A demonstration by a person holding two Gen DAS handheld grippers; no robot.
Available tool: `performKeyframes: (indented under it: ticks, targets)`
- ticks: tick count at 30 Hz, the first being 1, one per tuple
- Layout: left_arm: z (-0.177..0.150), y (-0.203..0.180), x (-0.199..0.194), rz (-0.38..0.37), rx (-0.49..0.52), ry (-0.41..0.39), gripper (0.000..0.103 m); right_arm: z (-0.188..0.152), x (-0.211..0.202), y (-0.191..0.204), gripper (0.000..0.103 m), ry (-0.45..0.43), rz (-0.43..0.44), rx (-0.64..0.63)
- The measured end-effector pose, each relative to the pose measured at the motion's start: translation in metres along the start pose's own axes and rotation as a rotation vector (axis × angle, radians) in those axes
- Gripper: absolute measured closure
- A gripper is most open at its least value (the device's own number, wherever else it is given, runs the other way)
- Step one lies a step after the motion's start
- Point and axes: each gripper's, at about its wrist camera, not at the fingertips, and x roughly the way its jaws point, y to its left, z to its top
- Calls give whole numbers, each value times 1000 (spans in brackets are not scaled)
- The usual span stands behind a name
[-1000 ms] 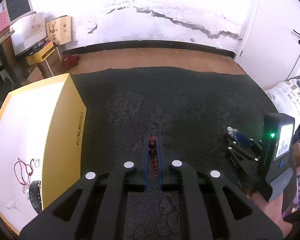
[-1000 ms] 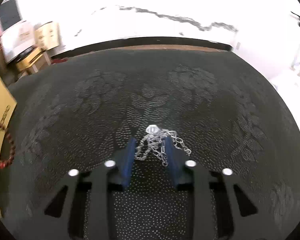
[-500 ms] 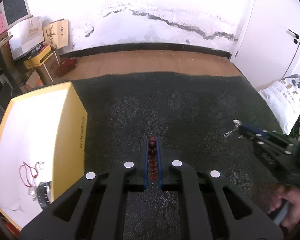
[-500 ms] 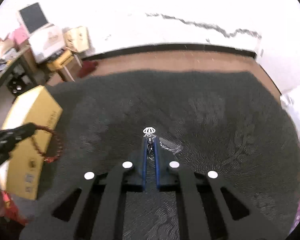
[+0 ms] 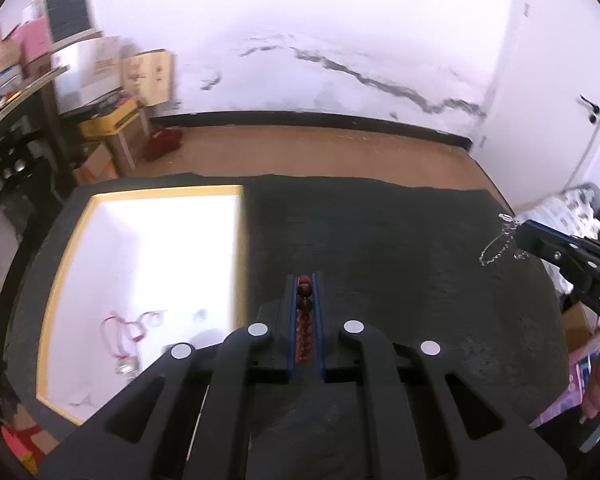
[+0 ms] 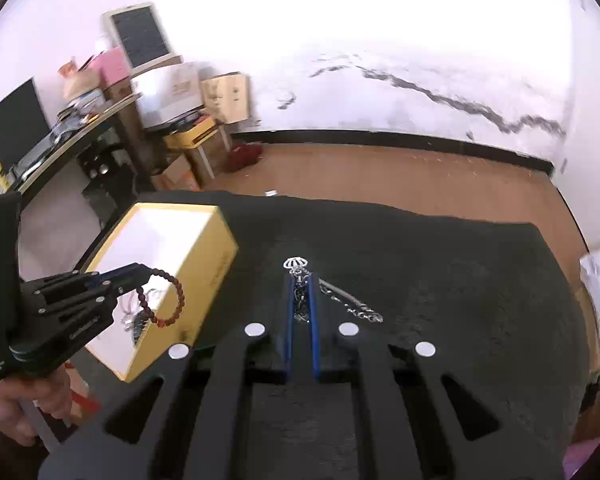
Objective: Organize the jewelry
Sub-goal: 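Carry the bracelet and chain into the yellow box and open both tools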
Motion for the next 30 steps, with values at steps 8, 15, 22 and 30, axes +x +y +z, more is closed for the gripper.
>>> performKeyframes:
  ticks: [8, 15, 22, 30]
  targets:
    - [-19, 82, -30, 117, -97, -44, 96, 13, 19, 95, 96, 19, 99, -111]
    - [-35, 148, -22, 215, -183, -22, 96, 18, 51, 172, 96, 54, 177, -186]
    - [-51, 185, 26, 242, -223, 68, 96, 22, 71, 218, 96, 73, 217, -229]
    - [-64, 211, 73, 247, -235, 180, 96, 23, 92, 242, 96, 105, 214, -261]
